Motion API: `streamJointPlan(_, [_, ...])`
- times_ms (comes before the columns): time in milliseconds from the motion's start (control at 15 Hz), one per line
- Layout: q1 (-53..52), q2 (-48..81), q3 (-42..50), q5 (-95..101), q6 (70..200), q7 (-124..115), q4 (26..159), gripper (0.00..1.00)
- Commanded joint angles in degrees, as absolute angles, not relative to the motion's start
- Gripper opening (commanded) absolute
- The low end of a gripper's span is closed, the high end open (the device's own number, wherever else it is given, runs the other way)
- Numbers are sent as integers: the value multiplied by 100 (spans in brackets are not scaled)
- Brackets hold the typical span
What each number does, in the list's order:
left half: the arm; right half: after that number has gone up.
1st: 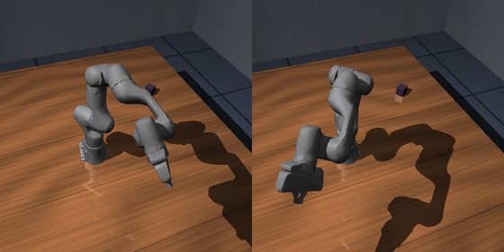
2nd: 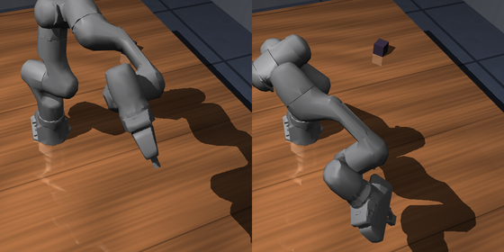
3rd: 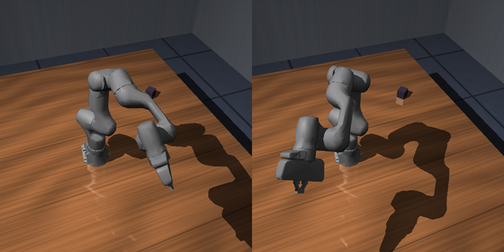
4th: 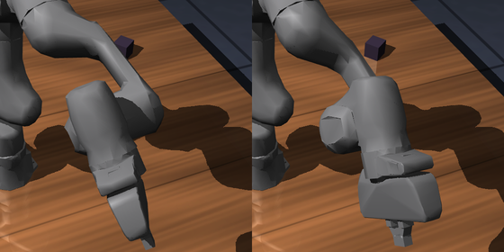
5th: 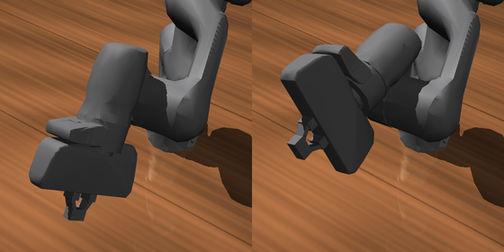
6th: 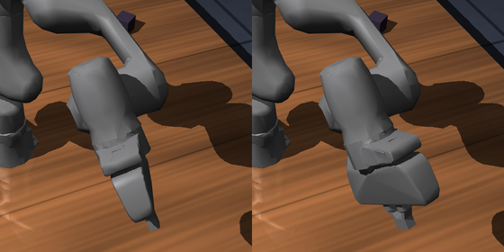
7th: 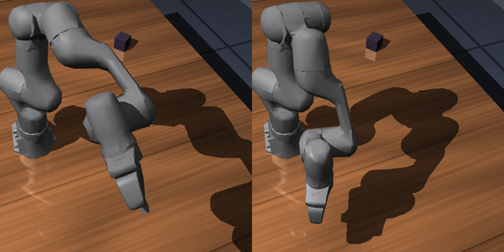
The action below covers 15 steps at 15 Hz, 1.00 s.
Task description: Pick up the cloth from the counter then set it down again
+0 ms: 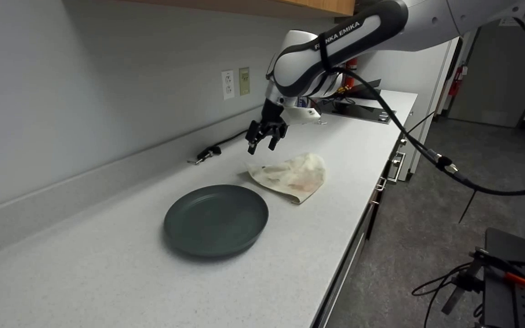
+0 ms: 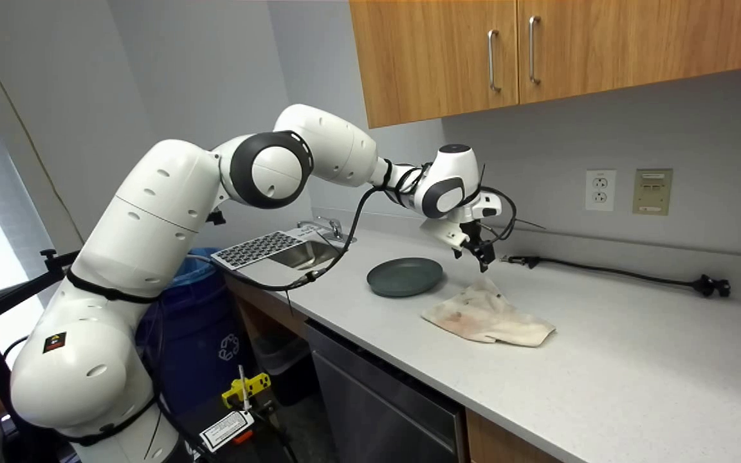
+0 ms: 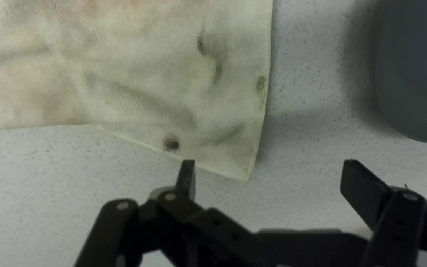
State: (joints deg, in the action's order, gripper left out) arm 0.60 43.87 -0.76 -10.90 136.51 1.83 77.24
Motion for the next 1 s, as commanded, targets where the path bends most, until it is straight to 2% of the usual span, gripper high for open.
streamJointPlan(0, [153, 4932, -235, -1169, 13550, -131, 6990, 100])
streamJointPlan(933, [195, 6277, -267, -1290, 13499, -1249, 5550, 100])
